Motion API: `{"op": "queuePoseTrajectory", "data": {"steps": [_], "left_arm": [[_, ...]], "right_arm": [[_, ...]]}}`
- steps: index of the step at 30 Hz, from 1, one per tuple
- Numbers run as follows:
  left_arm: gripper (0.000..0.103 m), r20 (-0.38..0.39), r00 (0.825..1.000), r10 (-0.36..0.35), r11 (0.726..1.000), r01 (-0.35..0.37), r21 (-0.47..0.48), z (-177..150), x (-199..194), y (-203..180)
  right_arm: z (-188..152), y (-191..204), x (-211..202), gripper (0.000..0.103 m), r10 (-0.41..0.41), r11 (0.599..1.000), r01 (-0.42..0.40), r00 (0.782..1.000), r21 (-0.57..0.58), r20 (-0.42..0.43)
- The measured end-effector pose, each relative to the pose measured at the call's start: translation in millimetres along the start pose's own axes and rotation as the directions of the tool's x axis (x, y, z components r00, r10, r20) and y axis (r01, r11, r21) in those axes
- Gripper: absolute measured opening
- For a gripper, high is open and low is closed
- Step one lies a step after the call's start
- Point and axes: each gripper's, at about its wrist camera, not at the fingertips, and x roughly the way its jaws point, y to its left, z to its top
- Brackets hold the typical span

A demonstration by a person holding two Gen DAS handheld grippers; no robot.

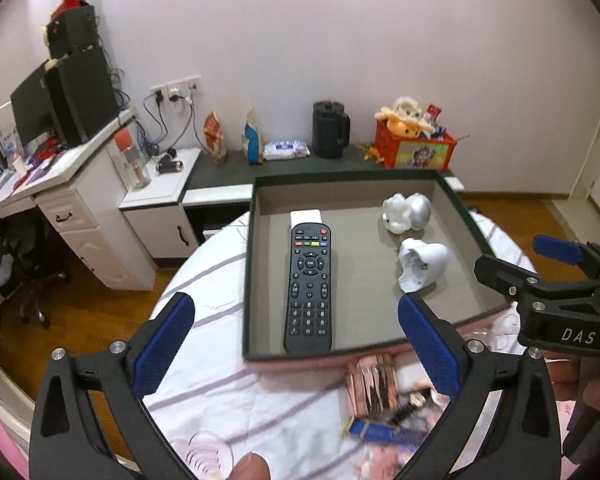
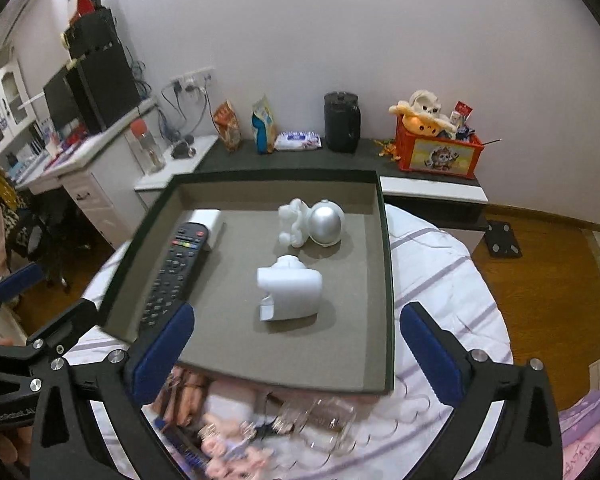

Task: Organize rigid objects
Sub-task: 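Withdraw both tools from the tray back toward the remaining items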

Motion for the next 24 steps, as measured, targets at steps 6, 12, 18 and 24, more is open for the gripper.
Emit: {"op": "queuePoseTrajectory", "data": {"steps": [6, 12, 18, 24], "left_arm": [[0.103, 0.071, 0.997, -0.008, 0.999, 0.010, -0.039, -16, -56, 12], [0.103, 0.116, 0.993, 0.008, 0.997, 0.000, -0.071, -39, -102, 26], [0.103, 0.145, 0.989, 0.021, 0.996, -0.007, -0.094, -70, -135, 30], [0.103, 0.138, 0.990, 0.022, 0.996, -0.011, -0.085, -106, -152, 24]], "right_arm": [[-15, 6, -55, 0.103, 0.025, 0.999, -0.027, 0.996, 0.020, 0.080], [-37, 10, -114, 0.103, 0.022, 0.999, -0.027, 0.987, 0.028, 0.162], [-65, 12, -165, 0.103, 0.010, 0.999, -0.018, 0.973, 0.033, 0.232], [-105, 16, -188, 0.103, 0.004, 0.999, -0.012, 0.971, 0.034, 0.238]]}}
